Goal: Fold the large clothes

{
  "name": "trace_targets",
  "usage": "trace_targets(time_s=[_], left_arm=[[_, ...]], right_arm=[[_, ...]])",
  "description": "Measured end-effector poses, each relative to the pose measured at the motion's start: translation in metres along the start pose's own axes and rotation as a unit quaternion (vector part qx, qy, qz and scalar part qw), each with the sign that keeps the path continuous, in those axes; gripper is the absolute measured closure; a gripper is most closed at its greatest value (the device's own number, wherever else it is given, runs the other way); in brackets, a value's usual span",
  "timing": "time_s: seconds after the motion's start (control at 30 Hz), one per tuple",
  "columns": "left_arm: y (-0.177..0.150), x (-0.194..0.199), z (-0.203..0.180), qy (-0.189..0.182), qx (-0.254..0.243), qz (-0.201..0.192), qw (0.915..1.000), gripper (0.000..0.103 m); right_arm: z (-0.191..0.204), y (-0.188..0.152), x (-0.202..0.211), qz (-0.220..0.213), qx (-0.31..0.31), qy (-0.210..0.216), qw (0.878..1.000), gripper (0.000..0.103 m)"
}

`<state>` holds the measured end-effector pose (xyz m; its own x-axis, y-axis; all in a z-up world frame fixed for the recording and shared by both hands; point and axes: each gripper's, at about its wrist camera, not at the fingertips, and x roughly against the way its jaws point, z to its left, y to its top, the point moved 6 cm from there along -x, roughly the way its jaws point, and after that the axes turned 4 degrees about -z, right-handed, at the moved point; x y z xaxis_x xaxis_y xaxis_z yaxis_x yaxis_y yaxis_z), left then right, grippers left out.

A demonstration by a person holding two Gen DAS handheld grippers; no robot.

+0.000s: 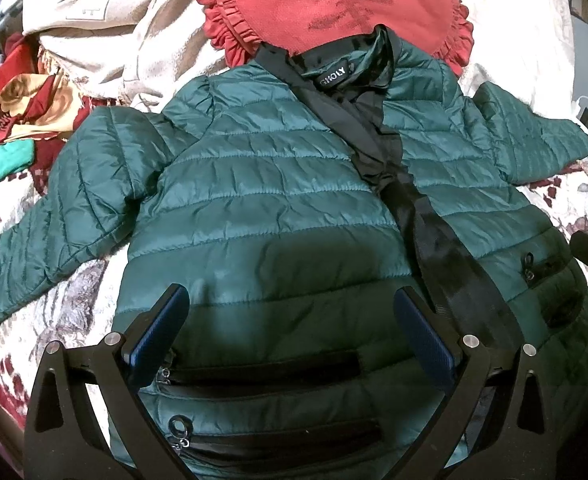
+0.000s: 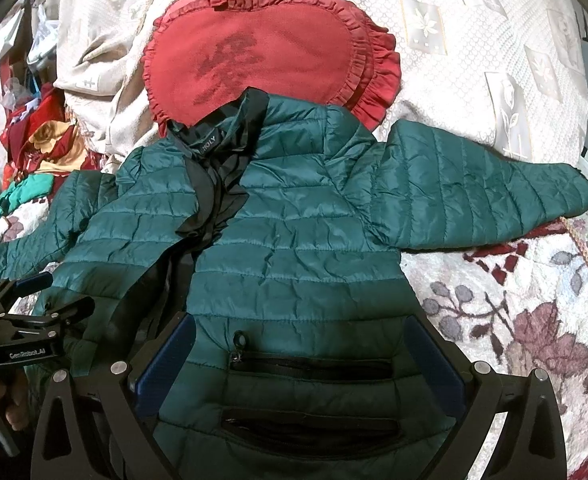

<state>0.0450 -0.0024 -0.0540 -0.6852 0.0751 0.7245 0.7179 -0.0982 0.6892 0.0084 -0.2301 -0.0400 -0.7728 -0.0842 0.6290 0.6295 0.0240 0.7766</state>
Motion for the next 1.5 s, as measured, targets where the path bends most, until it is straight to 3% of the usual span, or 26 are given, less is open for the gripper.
trace_targets(time_s=[0.2, 0.53, 0.87, 1.1, 1.5], left_arm=[[-0.001, 0.0, -0.002, -0.009, 0.003, 0.002, 0.9999, 0.0], [-0.014, 0.017, -0.013, -0.009, 0.0, 0.004, 1.0, 0.0], [-0.013, 0.034, -0.011, -0.043, -0.001, -0.005, 0.9991, 0.0], [-0.009, 0.02, 0.005, -0.018, 0.022, -0.002, 0.9996, 0.0], [-0.001, 0.002, 0.002, -0.022, 0.048, -0.002, 0.9986, 0.0]], right_arm=[[0.001, 0.001, 0.0, -0.009, 0.0, 0.001, 1.0, 0.0], [-0.017, 0.016, 0.005, -0.06, -0.038, -0.015, 0.997, 0.0], [-0.011, 0.014, -0.006, -0.054, -0.012, -0.043, 0.998, 0.0], [0.002, 0.005, -0.018, -0.016, -0.006, -0.009, 1.0, 0.0], [0.015, 0.01, 0.003, -0.034, 0.055, -0.058, 0.996, 0.0]])
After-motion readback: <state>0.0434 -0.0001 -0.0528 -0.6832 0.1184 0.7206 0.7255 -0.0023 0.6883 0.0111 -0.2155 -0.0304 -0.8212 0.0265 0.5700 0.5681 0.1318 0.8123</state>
